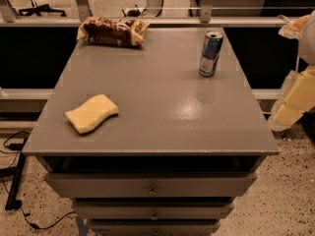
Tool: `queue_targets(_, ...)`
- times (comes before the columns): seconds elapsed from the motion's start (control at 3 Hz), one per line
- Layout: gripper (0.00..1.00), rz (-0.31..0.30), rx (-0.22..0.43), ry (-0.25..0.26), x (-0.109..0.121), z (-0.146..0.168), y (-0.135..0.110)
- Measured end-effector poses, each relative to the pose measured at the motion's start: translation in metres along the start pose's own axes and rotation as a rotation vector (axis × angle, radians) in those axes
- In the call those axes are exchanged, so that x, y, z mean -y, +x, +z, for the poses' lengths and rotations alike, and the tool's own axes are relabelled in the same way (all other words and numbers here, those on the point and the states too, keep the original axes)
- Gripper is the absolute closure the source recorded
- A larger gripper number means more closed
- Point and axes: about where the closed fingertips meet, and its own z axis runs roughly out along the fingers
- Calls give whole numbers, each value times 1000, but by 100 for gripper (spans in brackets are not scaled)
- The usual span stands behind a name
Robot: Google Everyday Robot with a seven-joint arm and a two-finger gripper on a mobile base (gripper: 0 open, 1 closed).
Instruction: Knock redbull can over
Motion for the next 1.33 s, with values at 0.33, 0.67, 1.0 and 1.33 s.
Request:
queue_targets(0.33, 0, 3, 4, -1, 4, 3, 1)
queue_targets(0.67, 0, 22, 27, -11, 29, 23, 5)
queue_targets(1.0, 0, 28, 134, 13, 80, 49, -8)
queue_targets(1.33, 0, 57, 245, 26, 112, 70, -17)
